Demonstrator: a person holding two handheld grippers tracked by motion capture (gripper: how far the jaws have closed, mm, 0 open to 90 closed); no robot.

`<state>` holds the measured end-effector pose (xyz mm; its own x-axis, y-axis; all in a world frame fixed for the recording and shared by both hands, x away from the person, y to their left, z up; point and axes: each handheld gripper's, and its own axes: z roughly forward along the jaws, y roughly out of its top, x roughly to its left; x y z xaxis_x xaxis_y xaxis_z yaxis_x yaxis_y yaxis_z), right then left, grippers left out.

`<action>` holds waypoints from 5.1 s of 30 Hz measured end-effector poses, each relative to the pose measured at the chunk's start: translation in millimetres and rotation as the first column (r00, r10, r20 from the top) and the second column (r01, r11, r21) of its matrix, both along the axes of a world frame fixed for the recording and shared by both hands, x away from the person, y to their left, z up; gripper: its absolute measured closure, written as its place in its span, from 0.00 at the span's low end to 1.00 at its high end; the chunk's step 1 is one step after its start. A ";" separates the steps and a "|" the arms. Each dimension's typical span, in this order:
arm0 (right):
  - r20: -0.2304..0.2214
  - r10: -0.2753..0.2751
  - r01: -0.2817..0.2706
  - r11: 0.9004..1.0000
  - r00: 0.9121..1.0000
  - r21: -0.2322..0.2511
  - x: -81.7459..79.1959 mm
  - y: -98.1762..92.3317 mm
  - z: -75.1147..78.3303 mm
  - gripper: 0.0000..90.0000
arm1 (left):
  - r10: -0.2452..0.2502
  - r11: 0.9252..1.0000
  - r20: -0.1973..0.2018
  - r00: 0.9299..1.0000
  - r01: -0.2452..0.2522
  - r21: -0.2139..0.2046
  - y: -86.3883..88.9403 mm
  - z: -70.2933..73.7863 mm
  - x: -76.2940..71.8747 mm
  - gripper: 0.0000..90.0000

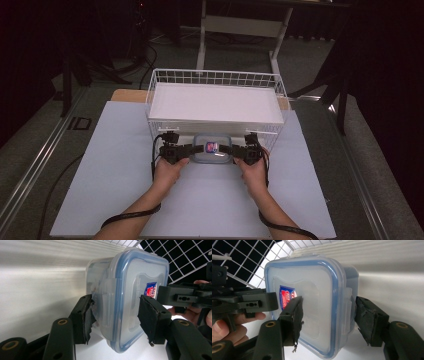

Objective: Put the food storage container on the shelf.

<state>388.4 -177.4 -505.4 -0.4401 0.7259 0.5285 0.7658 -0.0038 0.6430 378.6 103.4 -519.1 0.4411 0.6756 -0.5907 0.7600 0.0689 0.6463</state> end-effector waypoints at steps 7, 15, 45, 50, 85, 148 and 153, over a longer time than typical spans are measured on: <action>0.010 -0.014 0.014 1.000 1.000 0.008 3.3 0.1 -1.8 0.43 | -0.004 1.000 -0.001 1.000 0.004 -0.023 1.1 -4.6 0.9 0.52; 0.021 -0.027 0.027 1.000 0.999 -0.013 4.9 4.8 -1.8 0.39 | -0.005 1.000 0.039 0.999 0.005 0.005 -2.1 -5.2 2.3 0.47; 0.187 -0.016 0.036 0.994 0.982 -0.104 -23.8 1.7 18.0 0.39 | -0.004 0.990 0.231 0.973 -0.028 0.136 -1.4 14.5 -29.8 0.30; 0.199 0.015 0.009 0.993 0.980 -0.121 -37.2 5.0 18.0 0.55 | -0.014 0.990 0.298 0.955 -0.028 0.139 8.9 16.9 -54.9 0.17; 0.175 0.096 -0.057 0.974 0.980 -0.220 -16.9 55.2 -17.5 1.00 | -0.018 0.973 0.425 0.905 -0.082 0.216 23.2 -1.8 -99.6 0.01; 0.350 0.153 -0.089 0.977 0.924 -0.192 -54.0 21.4 19.9 0.16 | -0.162 0.976 0.543 0.824 0.051 0.214 10.5 31.3 -105.8 0.01; 0.357 0.169 -0.113 0.979 0.919 -0.172 -61.7 14.4 20.8 0.17 | -0.200 0.970 0.537 0.820 0.089 0.226 10.9 36.3 -108.4 0.01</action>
